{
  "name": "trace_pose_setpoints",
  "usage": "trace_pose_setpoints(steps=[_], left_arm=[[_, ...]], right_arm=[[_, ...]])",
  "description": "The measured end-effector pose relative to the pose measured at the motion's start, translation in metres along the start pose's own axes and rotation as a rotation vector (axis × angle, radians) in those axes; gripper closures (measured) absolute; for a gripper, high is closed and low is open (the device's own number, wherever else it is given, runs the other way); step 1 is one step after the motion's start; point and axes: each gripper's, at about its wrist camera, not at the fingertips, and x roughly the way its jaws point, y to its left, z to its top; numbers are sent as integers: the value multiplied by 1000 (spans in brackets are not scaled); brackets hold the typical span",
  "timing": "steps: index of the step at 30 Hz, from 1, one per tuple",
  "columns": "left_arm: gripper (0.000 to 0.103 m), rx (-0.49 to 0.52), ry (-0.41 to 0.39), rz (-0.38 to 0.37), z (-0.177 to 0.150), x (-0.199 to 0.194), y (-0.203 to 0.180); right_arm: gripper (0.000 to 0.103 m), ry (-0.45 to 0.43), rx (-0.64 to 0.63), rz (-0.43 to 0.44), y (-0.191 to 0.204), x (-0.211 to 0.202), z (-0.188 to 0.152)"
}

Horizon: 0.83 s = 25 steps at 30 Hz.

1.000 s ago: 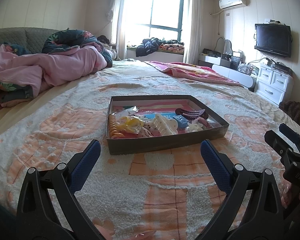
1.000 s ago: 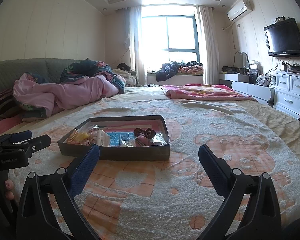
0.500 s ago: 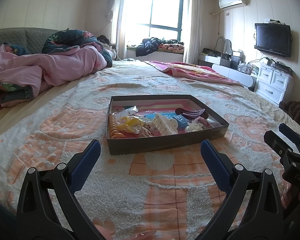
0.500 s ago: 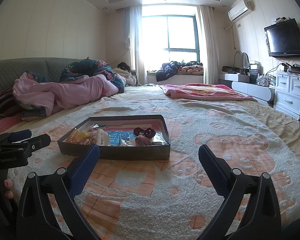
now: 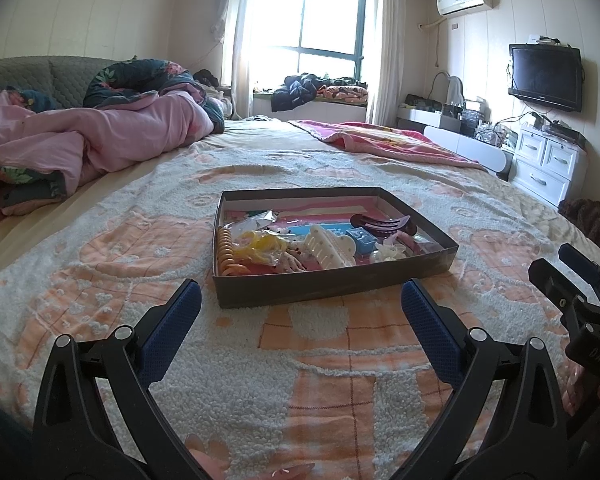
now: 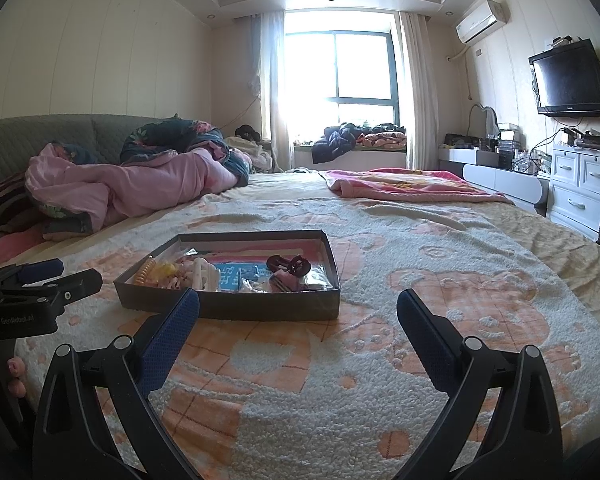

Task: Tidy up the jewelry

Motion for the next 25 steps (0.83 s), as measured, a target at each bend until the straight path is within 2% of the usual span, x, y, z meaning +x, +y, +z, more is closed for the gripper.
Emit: trace_pose_setpoints(steps=[14,17,18,20,25], left_arm=[[11,-11,27,-26,-1,5,3],[11,-53,60,2,4,13,16],[11,-93,95,16,8,22,30],[11,-141,149,81,18,39,57],[11,-267,383,350,43,119,168]], right_arm=[[6,14,13,-17,-7,2,0],[7,36,68,-35,-20,9,4],[7,55,87,-62,-29,16,8],[7,104,112,-186,-59,40,21],[7,341,136,-534,-170,135,38]])
